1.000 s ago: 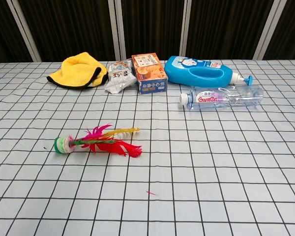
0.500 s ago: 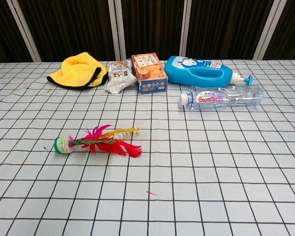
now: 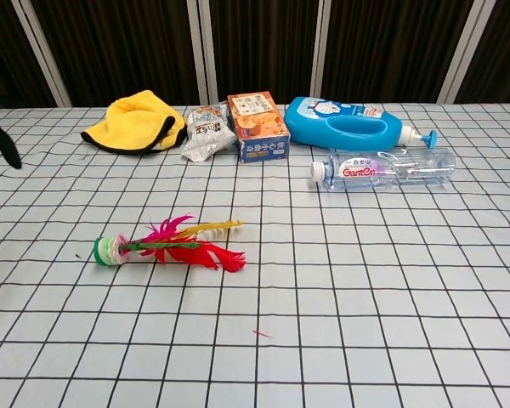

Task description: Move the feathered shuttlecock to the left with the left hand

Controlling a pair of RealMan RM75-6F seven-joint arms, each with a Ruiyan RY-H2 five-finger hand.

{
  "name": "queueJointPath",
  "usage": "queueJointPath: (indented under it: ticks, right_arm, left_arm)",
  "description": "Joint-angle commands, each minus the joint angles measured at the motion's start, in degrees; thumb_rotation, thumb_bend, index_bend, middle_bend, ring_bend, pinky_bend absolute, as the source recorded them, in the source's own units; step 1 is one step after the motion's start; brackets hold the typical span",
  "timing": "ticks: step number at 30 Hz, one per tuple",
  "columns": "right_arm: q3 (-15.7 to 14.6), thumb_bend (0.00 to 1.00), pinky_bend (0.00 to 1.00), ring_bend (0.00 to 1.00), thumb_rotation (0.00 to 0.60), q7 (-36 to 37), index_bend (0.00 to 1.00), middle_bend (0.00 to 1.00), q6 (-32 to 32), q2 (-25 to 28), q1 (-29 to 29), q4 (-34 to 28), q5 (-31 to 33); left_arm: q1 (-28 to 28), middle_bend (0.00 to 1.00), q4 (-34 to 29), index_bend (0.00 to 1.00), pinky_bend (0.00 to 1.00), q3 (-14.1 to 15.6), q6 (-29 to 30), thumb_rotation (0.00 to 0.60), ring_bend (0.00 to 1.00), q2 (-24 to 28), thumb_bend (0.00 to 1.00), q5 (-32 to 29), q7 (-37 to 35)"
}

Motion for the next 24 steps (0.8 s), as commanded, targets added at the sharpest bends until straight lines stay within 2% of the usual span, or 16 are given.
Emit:
queueJointPath:
  ticks: [1,10,24]
  right_arm:
    - [0.0,0.33,0.00,0.00,0.600,0.1,0.00,0.00,0.0,0.0,0.0,0.0,0.1]
    - [0.2,0.33,0.00,0.00,0.600,1.6,0.00,0.00,-0.1,0.3,-0.1,0.0,0.5]
    - [0.2,0.33,0.00,0.00,0.600,3.2,0.00,0.00,-0.4,0.7,-0.1,-0.3,0.7]
  left_arm:
    - [-3.2,0.00,-0.7,0.41,0.00,-1.5,-3.6,0.600,0.00,-6.5,0.36,-3.4,6.8]
    - [-7.8,0.00,3.6,0.43,0.00,-3.1,-6.5,0.600,0.00,-18.6,0.37,-8.4,18.5]
    - [-11.8,0.02,11.3,0.48,0.00,-5.4,-6.3,0.600,0.00,-30.0,0.40,-13.8,22.9]
